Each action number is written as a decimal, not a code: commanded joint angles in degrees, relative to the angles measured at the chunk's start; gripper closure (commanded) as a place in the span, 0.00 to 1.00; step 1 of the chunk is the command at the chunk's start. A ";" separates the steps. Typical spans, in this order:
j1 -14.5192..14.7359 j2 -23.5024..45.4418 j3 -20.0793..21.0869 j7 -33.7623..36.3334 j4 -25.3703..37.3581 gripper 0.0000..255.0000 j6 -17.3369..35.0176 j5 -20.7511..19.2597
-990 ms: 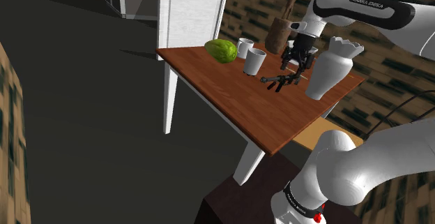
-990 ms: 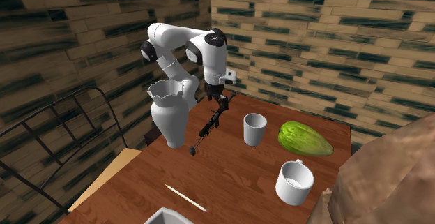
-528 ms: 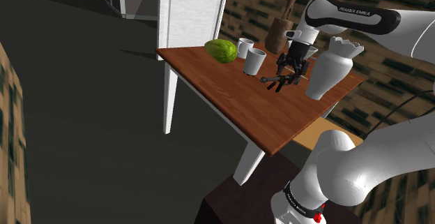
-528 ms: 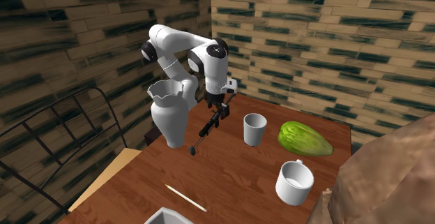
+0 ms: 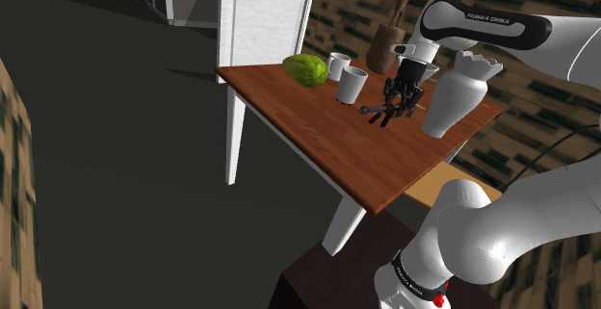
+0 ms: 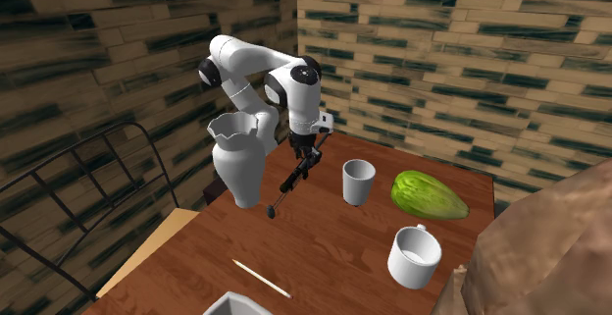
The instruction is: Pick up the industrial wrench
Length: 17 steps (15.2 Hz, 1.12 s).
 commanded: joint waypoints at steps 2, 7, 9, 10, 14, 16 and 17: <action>0.01 0.05 -0.02 0.02 -0.04 1.00 -0.07 0.02; 0.16 0.22 0.43 0.02 2.19 1.00 -2.17 0.36; 0.33 0.46 0.70 0.03 3.84 1.00 -3.63 0.64; 0.42 0.60 0.82 0.02 4.69 1.00 -4.36 0.79; 0.82 1.30 1.20 -0.05 8.20 1.00 -7.28 1.39; 1.04 1.74 1.33 -0.11 10.03 1.00 -8.74 1.70; 1.16 1.98 1.38 -0.16 10.97 1.00 -9.47 1.86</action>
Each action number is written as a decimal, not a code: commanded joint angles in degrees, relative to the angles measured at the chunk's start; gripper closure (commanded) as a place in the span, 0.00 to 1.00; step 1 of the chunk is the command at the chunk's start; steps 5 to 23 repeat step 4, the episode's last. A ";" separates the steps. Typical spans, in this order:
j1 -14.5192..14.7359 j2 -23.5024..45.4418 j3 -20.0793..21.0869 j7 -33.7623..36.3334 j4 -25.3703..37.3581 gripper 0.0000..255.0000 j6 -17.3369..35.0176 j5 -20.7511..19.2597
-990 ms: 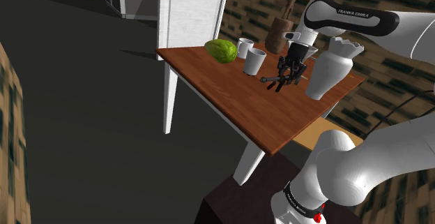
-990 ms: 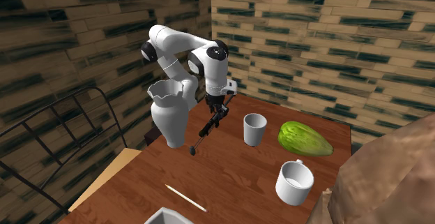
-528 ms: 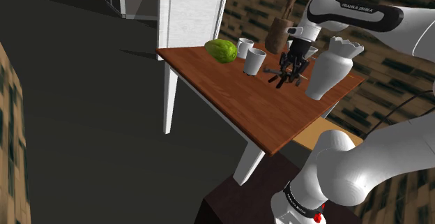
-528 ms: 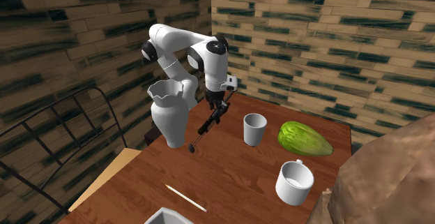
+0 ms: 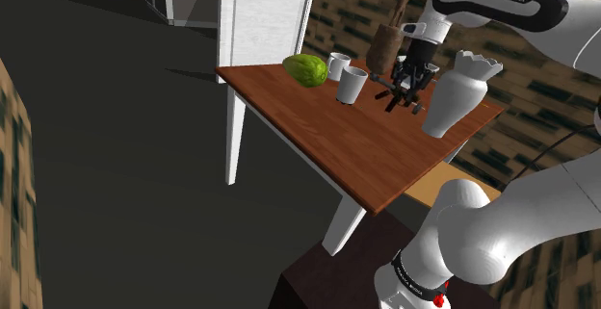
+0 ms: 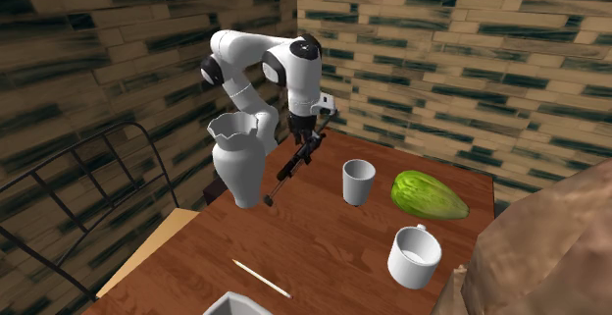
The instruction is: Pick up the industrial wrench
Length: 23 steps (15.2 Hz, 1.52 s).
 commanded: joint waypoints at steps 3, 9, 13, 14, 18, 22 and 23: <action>0.45 0.99 0.00 -0.31 3.43 1.00 -2.55 0.57; 0.45 0.99 0.00 -0.31 3.43 1.00 -2.55 0.57; 0.45 0.99 0.00 -0.31 3.43 1.00 -2.55 0.57; 0.45 0.99 0.00 -0.31 3.43 1.00 -2.55 0.57; 0.45 0.99 0.00 -0.31 3.43 1.00 -2.55 0.57; 0.45 0.99 0.00 -0.31 3.43 1.00 -2.55 0.57; 0.45 0.99 0.00 -0.31 3.43 1.00 -2.55 0.57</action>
